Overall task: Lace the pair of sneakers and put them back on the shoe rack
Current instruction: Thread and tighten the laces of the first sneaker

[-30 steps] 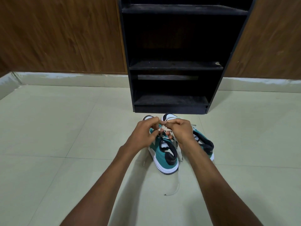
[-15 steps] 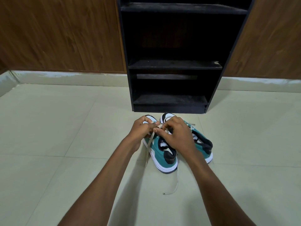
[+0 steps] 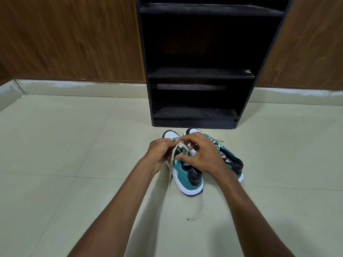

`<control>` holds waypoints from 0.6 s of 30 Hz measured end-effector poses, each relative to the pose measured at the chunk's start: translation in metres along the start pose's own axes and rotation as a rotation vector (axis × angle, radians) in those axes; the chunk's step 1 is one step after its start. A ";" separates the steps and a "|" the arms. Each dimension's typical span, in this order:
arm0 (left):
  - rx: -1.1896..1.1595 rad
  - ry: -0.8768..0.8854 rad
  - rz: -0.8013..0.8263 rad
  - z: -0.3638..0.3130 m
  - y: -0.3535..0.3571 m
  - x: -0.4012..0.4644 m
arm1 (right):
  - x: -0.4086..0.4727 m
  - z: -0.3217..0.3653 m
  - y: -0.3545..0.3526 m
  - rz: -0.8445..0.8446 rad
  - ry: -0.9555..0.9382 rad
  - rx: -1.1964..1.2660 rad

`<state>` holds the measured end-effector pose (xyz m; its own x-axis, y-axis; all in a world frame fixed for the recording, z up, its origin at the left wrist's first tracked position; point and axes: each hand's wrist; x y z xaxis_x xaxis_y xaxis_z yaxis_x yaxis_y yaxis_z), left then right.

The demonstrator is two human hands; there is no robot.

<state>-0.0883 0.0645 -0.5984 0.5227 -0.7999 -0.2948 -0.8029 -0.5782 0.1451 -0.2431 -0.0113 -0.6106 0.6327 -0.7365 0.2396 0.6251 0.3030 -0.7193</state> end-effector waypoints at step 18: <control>-0.281 0.123 -0.226 0.029 -0.002 0.000 | -0.005 0.000 0.022 -0.299 0.709 1.187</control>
<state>-0.0948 0.0701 -0.6264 0.7215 -0.6509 -0.2359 -0.5629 -0.7499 0.3475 -0.2322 -0.0007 -0.6277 0.2712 -0.8983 -0.3458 0.9247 0.1434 0.3528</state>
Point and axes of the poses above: each hand's wrist, its own x-axis towards the middle knuckle, its own y-axis out of the palm, z = x × y, and after that the axes turned 8 degrees about y, right-handed
